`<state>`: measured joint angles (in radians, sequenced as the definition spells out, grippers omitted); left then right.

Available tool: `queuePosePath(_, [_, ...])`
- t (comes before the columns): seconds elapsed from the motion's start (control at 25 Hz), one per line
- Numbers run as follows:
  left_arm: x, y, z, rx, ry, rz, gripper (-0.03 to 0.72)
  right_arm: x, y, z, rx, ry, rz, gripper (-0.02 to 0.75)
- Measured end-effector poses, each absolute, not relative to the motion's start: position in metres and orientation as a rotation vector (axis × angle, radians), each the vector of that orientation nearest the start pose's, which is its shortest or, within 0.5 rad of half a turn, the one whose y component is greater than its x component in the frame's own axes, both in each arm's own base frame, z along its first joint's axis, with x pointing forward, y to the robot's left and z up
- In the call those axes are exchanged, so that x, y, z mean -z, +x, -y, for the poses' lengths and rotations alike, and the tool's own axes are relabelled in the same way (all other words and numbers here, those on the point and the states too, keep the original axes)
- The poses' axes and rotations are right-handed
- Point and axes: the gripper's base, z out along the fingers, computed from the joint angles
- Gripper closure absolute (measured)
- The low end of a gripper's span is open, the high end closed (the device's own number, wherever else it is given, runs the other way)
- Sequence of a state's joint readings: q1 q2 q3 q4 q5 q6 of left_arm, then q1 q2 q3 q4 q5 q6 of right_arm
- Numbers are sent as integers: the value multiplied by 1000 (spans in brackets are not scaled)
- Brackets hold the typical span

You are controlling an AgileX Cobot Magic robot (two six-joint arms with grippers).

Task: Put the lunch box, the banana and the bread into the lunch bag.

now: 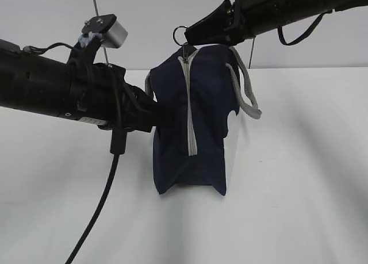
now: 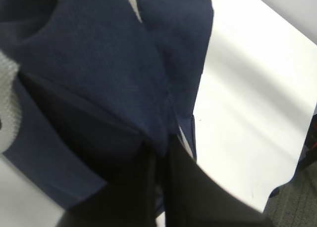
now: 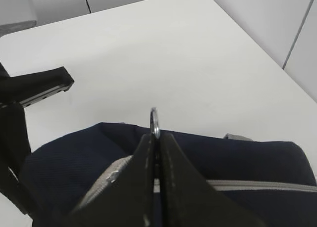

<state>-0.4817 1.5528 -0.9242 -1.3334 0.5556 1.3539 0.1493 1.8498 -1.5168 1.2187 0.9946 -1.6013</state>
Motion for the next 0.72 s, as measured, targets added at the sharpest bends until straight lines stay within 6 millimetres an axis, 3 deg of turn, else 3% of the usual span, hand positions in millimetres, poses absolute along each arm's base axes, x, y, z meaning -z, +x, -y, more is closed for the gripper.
queuePosePath(0.44, [-246,261,190,838,907,-2090,685,-313,400,-107,-723,-1122,-1751,738])
queuePosePath(0.72, [-246,260,190,851,917,-2090,685,-306,413,-108,-738,-1137,-1748,738])
